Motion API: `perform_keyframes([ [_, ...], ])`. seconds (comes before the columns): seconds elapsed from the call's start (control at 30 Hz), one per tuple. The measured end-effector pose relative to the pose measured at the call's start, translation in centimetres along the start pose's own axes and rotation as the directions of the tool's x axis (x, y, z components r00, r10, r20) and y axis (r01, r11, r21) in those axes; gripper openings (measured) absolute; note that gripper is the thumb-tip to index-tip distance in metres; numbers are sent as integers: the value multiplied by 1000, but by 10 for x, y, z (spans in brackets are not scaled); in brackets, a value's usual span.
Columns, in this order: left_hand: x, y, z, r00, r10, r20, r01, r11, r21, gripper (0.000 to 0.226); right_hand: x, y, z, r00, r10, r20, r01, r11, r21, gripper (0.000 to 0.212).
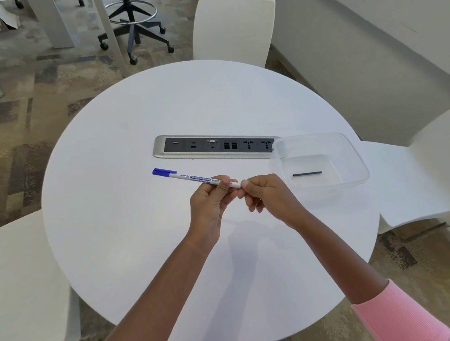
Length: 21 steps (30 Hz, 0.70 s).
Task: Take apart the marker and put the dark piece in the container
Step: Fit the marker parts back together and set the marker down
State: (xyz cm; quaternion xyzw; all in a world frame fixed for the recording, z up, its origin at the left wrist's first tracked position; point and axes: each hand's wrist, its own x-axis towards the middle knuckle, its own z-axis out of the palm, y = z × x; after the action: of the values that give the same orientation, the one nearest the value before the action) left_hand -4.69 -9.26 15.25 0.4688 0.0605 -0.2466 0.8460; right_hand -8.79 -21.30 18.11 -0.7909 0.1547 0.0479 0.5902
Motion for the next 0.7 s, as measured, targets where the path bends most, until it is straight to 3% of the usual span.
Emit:
perform_keyframes([
  [0.07, 1, 3, 0, 999, -13, -41, 12, 1000, -24, 11, -2, 0, 4, 998, -21, -60, 17, 998, -57, 38],
  [0.13, 2, 5, 0, 996, -32, -82, 28, 998, -58, 11, -6, 2, 8, 987, -102, -123, 70, 969, -238, 30],
  [0.23, 2, 6, 0, 993, -46, -107, 36, 995, -96, 11, -11, 6, 12, 955, -256, -149, 159, 866, -473, 18],
  [0.4, 1, 4, 0, 993, -54, -106, 44, 995, -94, 12, -11, 14, 17, 884, -447, -140, 258, 713, -652, 21],
  [0.6, 0, -1, 1, 992, -78, -103, 68, 993, -100, 11, -5, 17, 14, 851, -513, -112, 299, 649, -700, 43],
  [0.7, 1, -2, 0, 995, -63, -79, 58, 996, -67, 11, -4, 15, 11, 885, -447, -126, 283, 734, -617, 35],
])
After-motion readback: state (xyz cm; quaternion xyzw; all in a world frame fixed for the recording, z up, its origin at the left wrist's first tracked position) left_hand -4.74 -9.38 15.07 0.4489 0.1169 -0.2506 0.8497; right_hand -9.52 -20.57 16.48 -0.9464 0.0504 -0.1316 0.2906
